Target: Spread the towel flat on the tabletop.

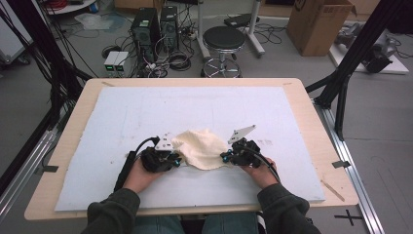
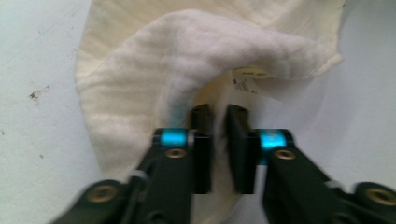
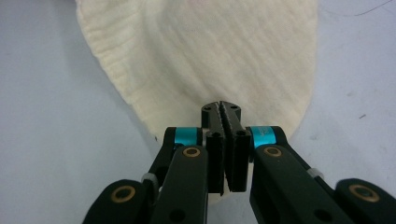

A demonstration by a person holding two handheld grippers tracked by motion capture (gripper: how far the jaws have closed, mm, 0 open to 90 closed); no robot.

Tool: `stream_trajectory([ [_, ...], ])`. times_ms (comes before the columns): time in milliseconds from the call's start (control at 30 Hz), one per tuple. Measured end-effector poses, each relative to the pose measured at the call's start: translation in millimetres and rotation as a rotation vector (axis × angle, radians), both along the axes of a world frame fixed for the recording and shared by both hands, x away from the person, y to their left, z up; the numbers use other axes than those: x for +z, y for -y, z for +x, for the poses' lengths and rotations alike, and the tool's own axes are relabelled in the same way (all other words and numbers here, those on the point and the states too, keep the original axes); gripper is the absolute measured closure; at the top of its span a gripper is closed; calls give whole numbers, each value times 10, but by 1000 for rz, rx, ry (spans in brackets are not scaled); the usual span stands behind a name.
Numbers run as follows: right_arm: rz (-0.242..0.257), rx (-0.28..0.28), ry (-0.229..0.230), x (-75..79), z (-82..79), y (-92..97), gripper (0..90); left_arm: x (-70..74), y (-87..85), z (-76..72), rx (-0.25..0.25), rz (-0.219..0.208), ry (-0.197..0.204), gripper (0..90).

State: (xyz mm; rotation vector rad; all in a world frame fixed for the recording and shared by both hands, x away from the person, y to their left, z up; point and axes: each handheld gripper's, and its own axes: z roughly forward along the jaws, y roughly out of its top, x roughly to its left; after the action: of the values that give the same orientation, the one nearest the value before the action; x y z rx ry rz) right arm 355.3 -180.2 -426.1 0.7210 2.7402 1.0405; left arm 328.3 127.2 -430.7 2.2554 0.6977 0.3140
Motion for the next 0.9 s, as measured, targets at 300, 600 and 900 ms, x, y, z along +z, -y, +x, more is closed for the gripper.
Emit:
stream_trajectory([
  [300,25,2,21,91,-84,80,888,323,-374,-136,-68,-92,39,861],
  [600,51,24,60,264,-351,178,888,518,-693,-448,-135,-107,64,860],
  [900,35,106,50,277,-684,126,888,410,-782,-809,-206,-87,32,857],
])
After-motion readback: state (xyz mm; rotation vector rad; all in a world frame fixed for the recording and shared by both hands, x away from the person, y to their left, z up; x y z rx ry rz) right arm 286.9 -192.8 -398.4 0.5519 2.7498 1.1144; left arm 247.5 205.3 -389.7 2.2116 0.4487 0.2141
